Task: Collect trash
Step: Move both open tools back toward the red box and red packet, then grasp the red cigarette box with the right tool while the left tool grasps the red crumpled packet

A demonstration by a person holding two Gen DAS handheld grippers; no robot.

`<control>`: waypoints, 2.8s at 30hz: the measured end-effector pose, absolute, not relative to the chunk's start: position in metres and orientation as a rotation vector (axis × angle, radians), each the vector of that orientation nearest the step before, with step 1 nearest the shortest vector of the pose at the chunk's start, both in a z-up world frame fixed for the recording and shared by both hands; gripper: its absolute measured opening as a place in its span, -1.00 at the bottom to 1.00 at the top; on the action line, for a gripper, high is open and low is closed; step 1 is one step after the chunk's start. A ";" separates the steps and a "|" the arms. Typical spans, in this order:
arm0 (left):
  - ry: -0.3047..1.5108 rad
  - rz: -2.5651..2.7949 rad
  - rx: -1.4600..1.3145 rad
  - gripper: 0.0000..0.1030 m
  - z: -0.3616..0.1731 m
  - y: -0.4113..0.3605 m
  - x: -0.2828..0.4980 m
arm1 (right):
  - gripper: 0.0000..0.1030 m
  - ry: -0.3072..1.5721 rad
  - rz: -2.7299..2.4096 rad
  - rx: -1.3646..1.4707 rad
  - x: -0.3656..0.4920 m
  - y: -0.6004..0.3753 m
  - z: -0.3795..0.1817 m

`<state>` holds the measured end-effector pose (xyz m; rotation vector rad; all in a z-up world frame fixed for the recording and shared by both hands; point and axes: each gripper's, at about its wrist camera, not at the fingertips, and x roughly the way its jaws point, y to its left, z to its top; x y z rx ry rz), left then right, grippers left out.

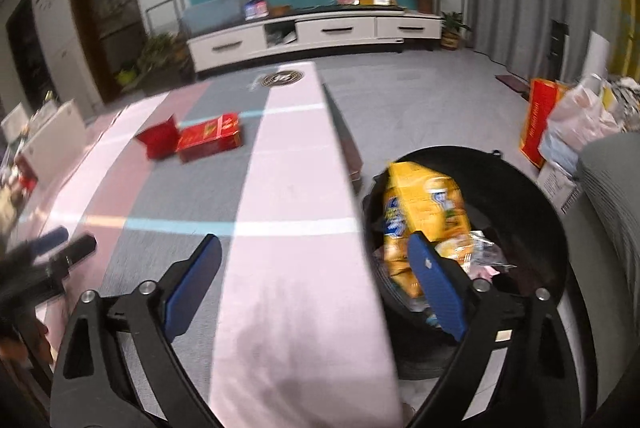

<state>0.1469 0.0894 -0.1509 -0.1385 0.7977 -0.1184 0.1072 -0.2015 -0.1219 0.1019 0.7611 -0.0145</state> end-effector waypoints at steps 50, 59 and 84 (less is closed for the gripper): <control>0.913 -0.149 -0.299 0.93 -0.171 0.161 0.194 | 0.93 0.958 0.155 -0.141 0.334 -0.071 -0.174; 0.895 -0.144 -0.262 0.93 -0.169 0.155 0.197 | 0.72 0.949 0.157 -0.102 0.329 -0.079 -0.176; 0.845 -0.269 -0.008 0.29 -0.150 0.058 0.330 | 0.73 0.880 0.111 0.431 0.211 -0.176 -0.145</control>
